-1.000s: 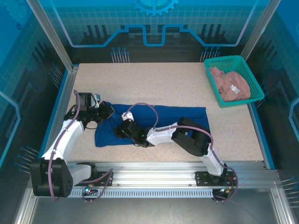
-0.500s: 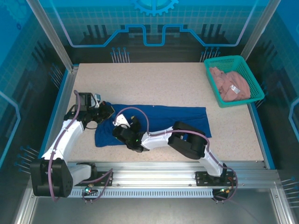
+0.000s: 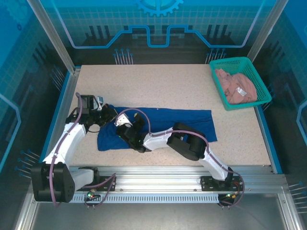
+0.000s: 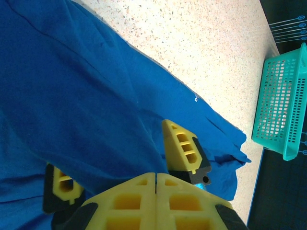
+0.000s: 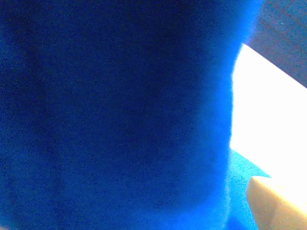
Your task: Fold the inside-out t-shirt
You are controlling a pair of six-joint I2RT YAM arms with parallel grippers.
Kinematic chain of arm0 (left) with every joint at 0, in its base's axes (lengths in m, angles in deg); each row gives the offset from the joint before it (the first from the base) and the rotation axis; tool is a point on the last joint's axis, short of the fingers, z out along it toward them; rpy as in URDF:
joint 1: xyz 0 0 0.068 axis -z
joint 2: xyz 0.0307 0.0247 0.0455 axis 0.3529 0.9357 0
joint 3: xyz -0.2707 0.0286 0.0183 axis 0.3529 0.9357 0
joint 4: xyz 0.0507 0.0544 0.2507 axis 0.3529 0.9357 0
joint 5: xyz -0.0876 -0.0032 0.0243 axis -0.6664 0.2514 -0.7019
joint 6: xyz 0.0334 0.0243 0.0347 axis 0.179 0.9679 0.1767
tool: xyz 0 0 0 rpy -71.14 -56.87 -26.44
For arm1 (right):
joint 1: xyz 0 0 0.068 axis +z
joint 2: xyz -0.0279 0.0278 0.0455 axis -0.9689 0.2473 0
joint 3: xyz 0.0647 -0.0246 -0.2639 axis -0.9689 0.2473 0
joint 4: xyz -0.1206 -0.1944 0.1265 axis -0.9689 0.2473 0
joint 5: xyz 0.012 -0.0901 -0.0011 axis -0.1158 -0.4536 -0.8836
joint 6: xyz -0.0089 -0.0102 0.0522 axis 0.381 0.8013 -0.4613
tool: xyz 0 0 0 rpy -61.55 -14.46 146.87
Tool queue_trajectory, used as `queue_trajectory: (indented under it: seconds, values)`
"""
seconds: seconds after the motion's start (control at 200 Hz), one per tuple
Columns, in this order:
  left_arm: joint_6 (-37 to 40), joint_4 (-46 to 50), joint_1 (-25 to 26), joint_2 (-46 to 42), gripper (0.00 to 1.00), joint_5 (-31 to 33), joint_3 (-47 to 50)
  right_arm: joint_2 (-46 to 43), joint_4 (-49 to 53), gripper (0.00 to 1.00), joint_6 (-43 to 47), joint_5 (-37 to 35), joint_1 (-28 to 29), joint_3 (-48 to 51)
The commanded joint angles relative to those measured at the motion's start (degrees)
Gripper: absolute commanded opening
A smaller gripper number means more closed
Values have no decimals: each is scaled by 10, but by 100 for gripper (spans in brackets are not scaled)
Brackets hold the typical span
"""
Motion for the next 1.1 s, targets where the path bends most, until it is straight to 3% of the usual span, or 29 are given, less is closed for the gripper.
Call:
queue_trajectory:
  seconds: [0.0,0.515,0.97,1.045,1.095]
  values:
    - [-3,5,-3,5,0,-13,-15,-16,-40,94,25,-29,-7,6]
    - [3,8,-4,8,0,-7,-5,-143,6,80,-2,-2,7,136]
    - [-6,11,-3,-29,0,13,78,-191,63,45,2,109,18,190]
    - [-13,4,-3,-37,0,12,110,-197,88,44,2,125,19,197]
    - [-20,-3,-2,-42,7,10,133,-203,100,44,2,137,20,204]
